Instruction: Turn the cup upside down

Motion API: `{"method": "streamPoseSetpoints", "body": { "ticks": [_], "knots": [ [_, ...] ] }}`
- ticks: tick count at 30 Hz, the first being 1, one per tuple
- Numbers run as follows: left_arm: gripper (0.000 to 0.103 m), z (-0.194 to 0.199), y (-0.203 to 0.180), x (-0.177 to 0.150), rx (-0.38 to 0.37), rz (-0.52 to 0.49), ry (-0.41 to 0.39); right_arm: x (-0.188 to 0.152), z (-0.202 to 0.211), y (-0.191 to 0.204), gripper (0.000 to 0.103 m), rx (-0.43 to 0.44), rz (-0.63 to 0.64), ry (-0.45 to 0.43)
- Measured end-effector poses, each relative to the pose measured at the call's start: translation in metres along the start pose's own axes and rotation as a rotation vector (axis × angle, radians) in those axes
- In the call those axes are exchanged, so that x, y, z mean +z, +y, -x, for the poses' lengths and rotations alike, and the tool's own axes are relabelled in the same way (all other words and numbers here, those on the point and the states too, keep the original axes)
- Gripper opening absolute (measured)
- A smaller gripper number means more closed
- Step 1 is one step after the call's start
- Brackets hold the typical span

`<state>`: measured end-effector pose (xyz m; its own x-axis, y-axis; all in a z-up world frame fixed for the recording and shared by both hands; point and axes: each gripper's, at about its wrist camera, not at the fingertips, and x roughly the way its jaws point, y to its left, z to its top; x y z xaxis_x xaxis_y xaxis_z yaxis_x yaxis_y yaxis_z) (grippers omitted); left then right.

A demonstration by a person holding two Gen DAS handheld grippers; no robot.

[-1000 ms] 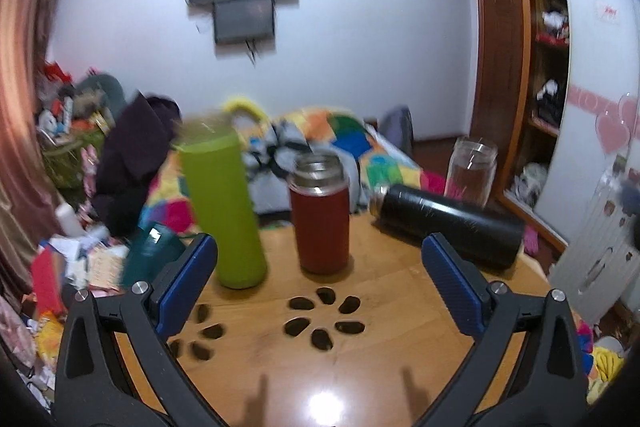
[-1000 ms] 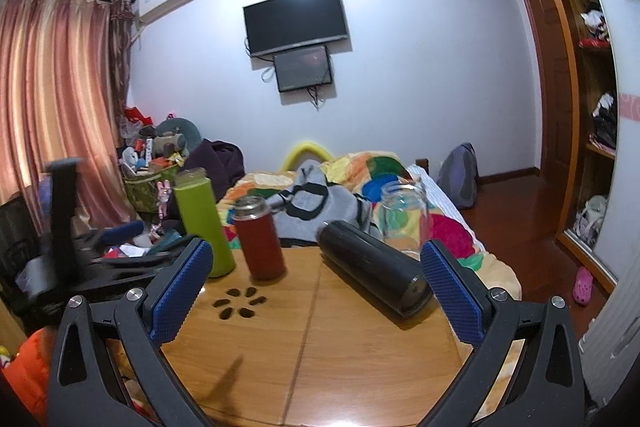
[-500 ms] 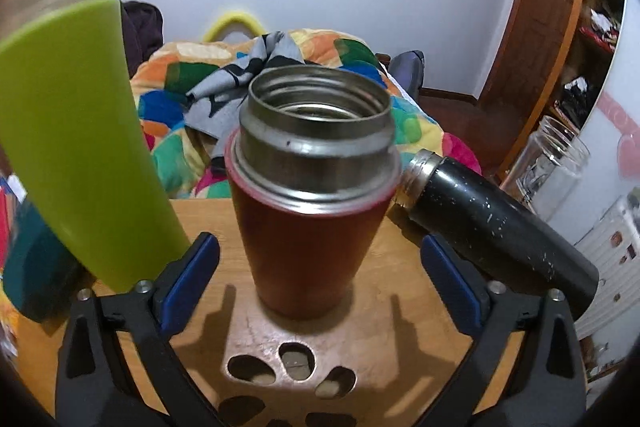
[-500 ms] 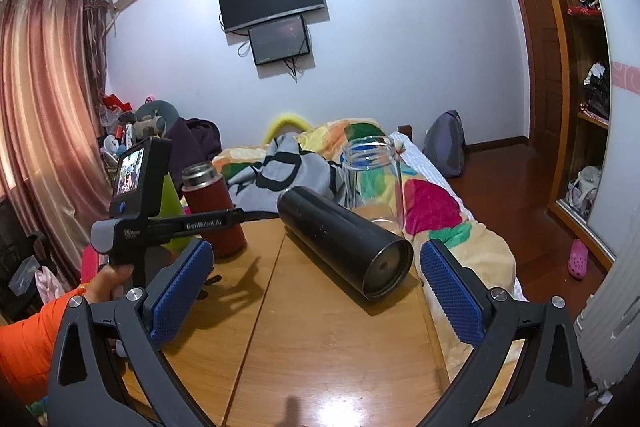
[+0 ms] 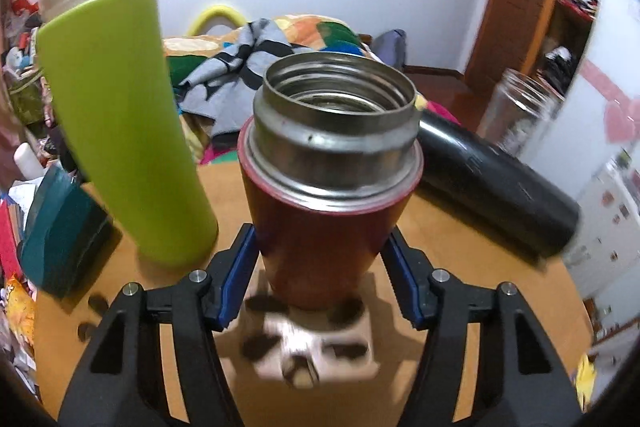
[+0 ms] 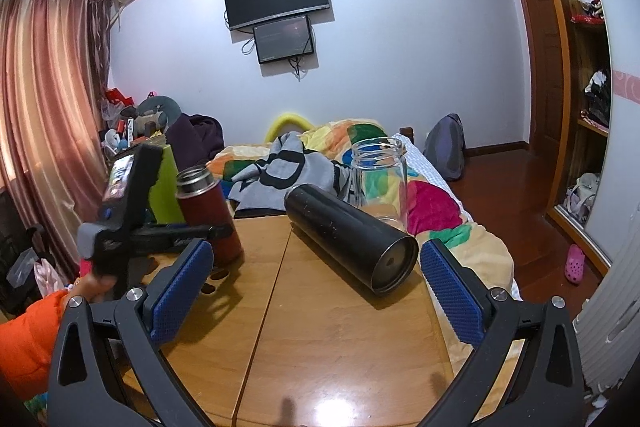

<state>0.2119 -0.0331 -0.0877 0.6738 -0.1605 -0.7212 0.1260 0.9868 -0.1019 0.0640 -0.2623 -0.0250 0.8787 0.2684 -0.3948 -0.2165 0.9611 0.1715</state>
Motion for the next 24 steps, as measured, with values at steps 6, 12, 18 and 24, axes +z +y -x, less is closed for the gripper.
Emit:
{"method": "streamPoseSetpoints", "body": {
  "ticks": [6, 12, 18, 24],
  "knots": [
    [0.062, 0.047, -0.013, -0.043, -0.053, -0.080, -0.011, -0.004, 0.009, 0.008, 0.103, 0.007, 0.018, -0.012],
    [0.062, 0.084, -0.026, -0.079, -0.124, -0.149, -0.038, -0.006, 0.017, 0.018, 0.103, 0.007, 0.031, -0.009],
    [0.062, 0.093, -0.029, -0.092, -0.146, -0.168, -0.073, -0.008, 0.022, 0.025, 0.103, 0.006, 0.044, -0.006],
    [0.064, 0.093, -0.024, -0.094, -0.132, -0.154, -0.078, -0.013, 0.016, 0.032, 0.103, 0.013, 0.065, 0.010]
  ]
}}
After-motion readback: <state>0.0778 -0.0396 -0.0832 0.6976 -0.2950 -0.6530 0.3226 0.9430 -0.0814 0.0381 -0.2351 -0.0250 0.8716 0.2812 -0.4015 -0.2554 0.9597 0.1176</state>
